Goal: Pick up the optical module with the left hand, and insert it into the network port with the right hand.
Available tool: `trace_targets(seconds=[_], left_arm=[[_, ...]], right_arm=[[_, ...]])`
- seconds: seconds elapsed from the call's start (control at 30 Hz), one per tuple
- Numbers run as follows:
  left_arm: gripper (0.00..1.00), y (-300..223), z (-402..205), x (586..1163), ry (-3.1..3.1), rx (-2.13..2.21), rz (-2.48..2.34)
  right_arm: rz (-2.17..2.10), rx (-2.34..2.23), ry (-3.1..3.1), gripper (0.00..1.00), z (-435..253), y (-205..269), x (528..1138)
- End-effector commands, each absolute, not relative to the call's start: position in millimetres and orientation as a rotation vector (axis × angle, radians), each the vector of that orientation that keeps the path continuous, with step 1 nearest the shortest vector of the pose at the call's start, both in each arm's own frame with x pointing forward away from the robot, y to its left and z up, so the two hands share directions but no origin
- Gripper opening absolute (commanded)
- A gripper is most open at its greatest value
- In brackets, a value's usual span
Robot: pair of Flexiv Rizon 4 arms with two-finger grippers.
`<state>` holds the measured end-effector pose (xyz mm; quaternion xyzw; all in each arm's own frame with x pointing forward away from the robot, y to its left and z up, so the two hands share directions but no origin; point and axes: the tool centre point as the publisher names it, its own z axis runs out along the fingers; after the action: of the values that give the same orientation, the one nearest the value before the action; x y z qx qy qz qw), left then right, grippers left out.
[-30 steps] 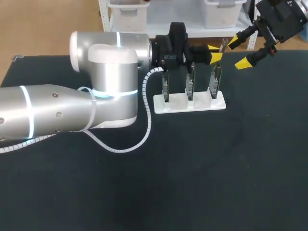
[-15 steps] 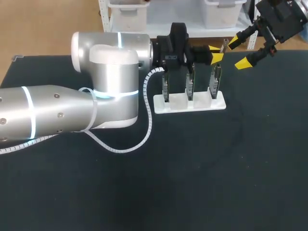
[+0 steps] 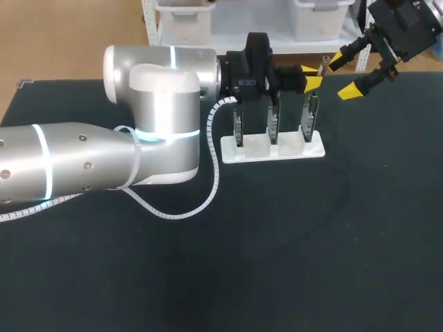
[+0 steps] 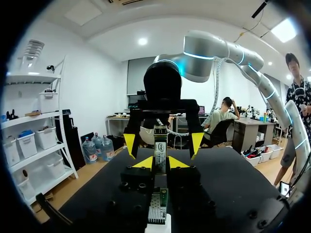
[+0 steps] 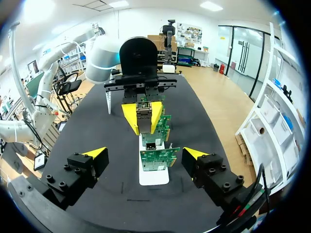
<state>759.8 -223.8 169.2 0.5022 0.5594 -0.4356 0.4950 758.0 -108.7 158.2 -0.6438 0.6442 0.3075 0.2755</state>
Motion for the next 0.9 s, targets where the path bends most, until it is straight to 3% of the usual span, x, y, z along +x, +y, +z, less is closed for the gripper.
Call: trace_targets(seconds=[0.03, 0.9], left_arm=[[0.00, -225.0, 170.0, 762.6, 1.359, 1.223, -1.059], [0.00, -225.0, 170.0, 762.6, 1.359, 1.223, -1.059]], right_arm=[[0.822, -1.728, 1.732, 1.00, 158.4, -108.6, 756.4], [0.788, -1.726, 1.641, 1.00, 187.8, -96.3, 767.2]])
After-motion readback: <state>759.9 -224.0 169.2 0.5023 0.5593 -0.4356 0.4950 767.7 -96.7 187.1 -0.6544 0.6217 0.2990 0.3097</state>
